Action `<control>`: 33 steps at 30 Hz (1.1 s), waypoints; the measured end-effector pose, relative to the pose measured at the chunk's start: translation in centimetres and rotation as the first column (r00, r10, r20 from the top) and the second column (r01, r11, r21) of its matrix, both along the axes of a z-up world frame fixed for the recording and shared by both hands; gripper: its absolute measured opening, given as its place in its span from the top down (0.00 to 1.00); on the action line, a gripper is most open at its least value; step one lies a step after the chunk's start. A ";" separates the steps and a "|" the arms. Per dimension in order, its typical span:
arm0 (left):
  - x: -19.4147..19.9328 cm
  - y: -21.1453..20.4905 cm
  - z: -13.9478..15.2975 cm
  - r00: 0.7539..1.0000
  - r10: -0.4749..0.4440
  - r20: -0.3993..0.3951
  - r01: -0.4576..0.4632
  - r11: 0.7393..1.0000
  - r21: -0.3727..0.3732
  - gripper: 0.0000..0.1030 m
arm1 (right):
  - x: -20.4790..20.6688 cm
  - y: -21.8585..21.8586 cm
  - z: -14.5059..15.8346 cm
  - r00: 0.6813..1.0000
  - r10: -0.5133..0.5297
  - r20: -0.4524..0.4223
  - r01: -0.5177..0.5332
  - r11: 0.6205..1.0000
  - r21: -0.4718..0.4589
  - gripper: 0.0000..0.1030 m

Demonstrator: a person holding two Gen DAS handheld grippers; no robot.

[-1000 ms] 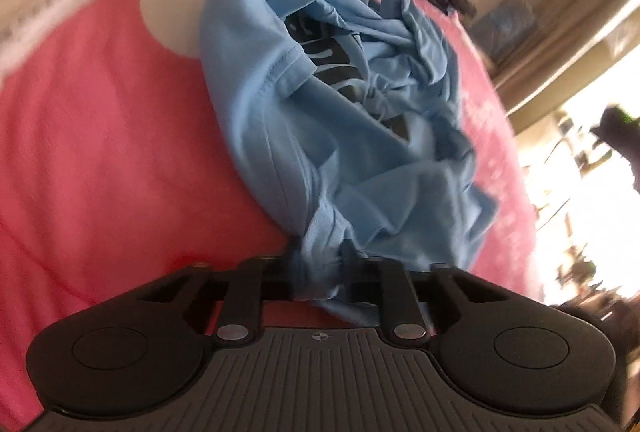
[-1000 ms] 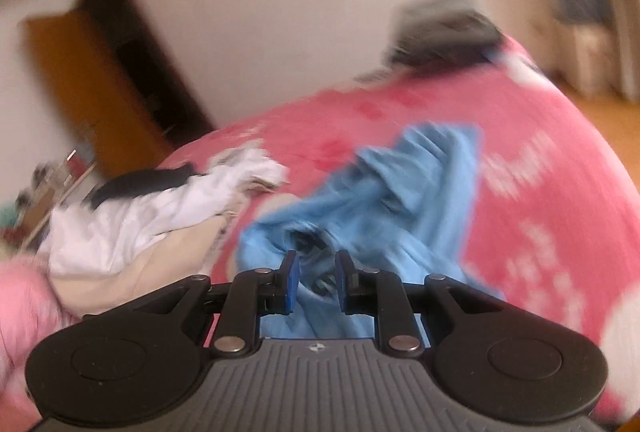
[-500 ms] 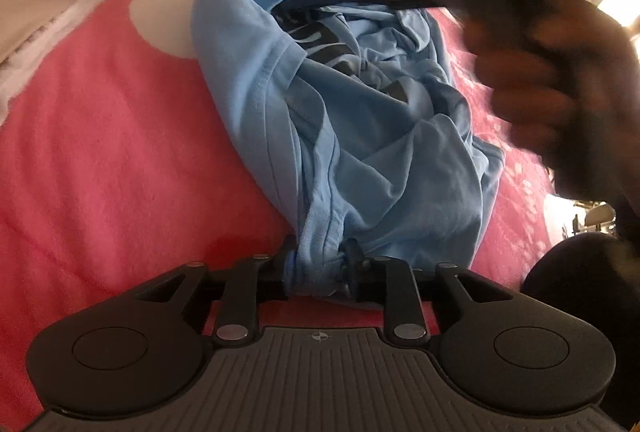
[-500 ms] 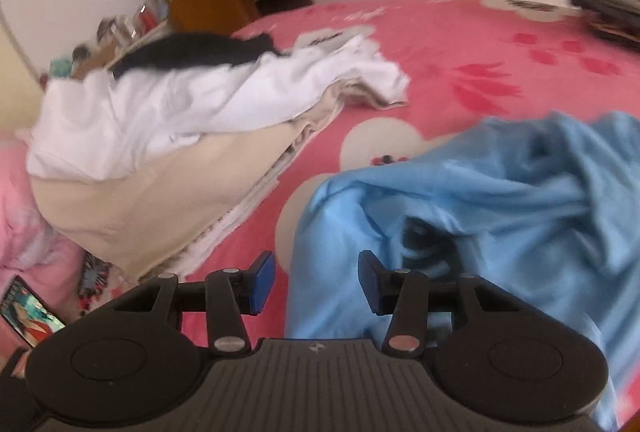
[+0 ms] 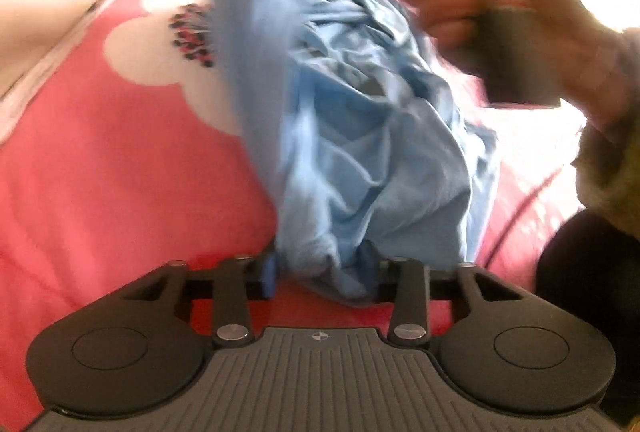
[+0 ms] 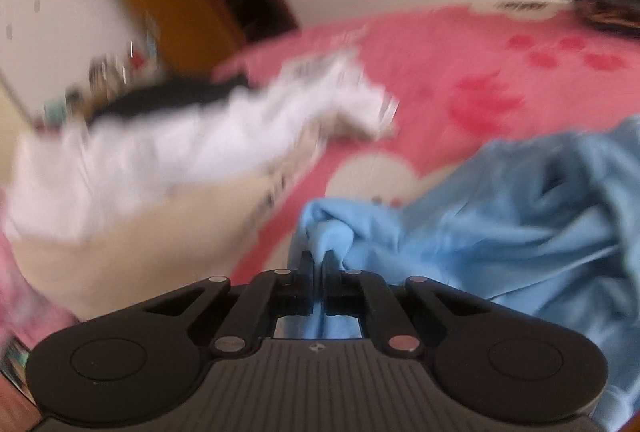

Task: Fold clothes
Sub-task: 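Lift the blue T-shirt with both grippers and shake it out in the air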

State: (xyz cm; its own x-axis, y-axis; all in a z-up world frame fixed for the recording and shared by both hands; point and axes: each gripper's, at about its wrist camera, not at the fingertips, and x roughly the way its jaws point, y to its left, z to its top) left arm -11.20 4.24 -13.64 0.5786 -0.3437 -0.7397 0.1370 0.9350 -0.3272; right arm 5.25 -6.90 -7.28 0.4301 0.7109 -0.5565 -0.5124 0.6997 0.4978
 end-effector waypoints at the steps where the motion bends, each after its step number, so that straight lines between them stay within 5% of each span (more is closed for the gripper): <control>1: 0.1 0.4 0.1 1.000 0.017 -0.001 -0.017 1.000 -0.014 0.83 | -0.2 -1.3 1.0 0.999 -0.031 0.007 0.031 0.999 0.041 0.96; 7: -0.1 1.9 2.5 0.993 0.080 0.084 -0.070 0.990 -0.120 0.90 | -2.2 -8.4 5.6 0.972 -0.218 0.088 0.193 0.954 0.230 0.97; 11: 0.2 1.7 4.1 0.992 0.024 0.123 -0.008 0.992 -0.126 0.88 | -3.5 -11.6 7.7 0.952 -0.297 0.080 0.256 0.910 0.326 0.96; 16: 1.1 0.7 3.5 0.990 0.026 0.137 -0.010 0.993 -0.116 0.50 | -4.9 -12.2 8.9 0.944 -0.315 0.102 0.265 0.903 0.337 0.96; 24: 2.7 -0.9 2.4 0.987 0.034 0.158 -0.018 0.995 -0.100 0.44 | -6.2 -12.4 8.7 0.946 -0.309 0.100 0.262 0.907 0.329 0.96; 27: 3.3 -1.5 2.0 0.985 0.037 0.166 -0.021 0.995 -0.094 0.56 | -6.6 -12.7 8.6 0.944 -0.313 0.103 0.263 0.905 0.334 0.96; 31: 3.6 -1.3 1.7 0.982 0.073 0.174 -0.068 0.997 -0.034 0.91 | -6.5 -13.0 8.0 0.937 -0.338 0.089 0.290 0.894 0.340 0.96; 33: 3.3 -0.7 2.4 0.971 0.115 0.210 -0.112 0.993 -0.025 0.94 | -6.7 -13.4 8.3 0.929 -0.357 0.099 0.304 0.886 0.350 0.96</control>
